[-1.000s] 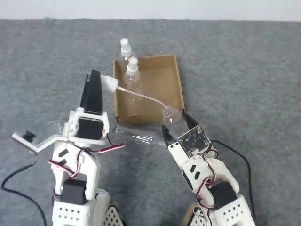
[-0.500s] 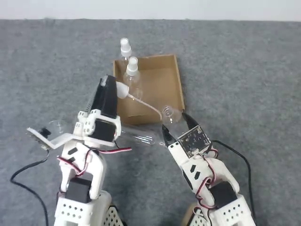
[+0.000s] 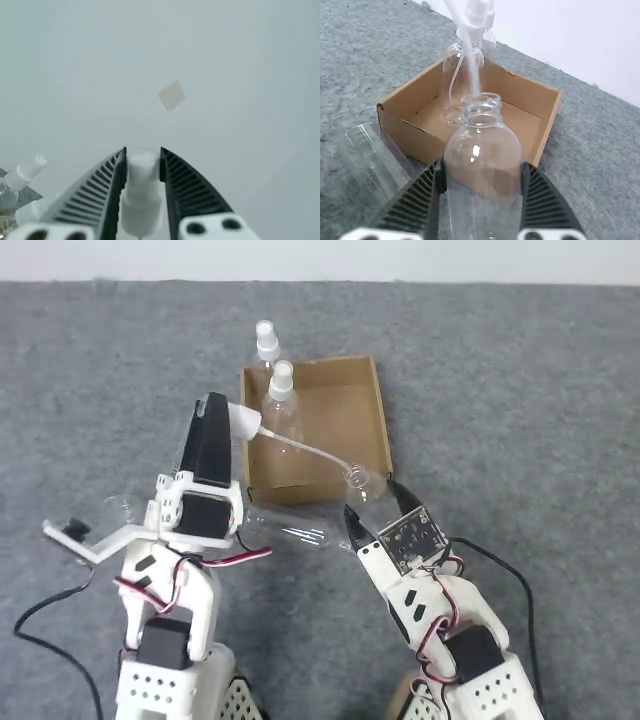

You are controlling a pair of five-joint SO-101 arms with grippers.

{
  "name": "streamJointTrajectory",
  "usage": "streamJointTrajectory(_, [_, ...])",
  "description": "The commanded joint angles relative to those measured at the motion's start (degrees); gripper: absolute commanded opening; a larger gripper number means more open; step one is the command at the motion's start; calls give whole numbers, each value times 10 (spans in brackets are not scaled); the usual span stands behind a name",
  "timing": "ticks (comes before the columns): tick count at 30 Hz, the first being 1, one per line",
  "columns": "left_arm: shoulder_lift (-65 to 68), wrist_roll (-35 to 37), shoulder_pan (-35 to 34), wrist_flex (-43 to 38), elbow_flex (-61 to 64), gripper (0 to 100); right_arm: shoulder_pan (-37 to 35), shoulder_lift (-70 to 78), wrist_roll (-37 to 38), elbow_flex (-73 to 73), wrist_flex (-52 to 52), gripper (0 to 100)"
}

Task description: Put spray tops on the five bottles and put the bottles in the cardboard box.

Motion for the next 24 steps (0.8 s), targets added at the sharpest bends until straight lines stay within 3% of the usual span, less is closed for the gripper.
streamJointTrajectory(1, [-11, 47, -19, -11, -19, 13, -7, -10, 4, 12, 3, 76])
streamJointTrajectory(8, [-7, 58, -33, -1, -19, 13, -7, -10, 4, 12, 3, 76])
streamJointTrajectory(12, [-7, 2, -13, -4, -3, 13, -7, -13, 6, 12, 1, 76])
streamJointTrajectory(17, [-7, -25, 33, -2, 9, 13, -7, -13, 7, 12, -2, 76])
streamJointTrajectory(24, [-11, -46, 39, -4, 16, 13, -7, -13, 7, 12, -3, 76])
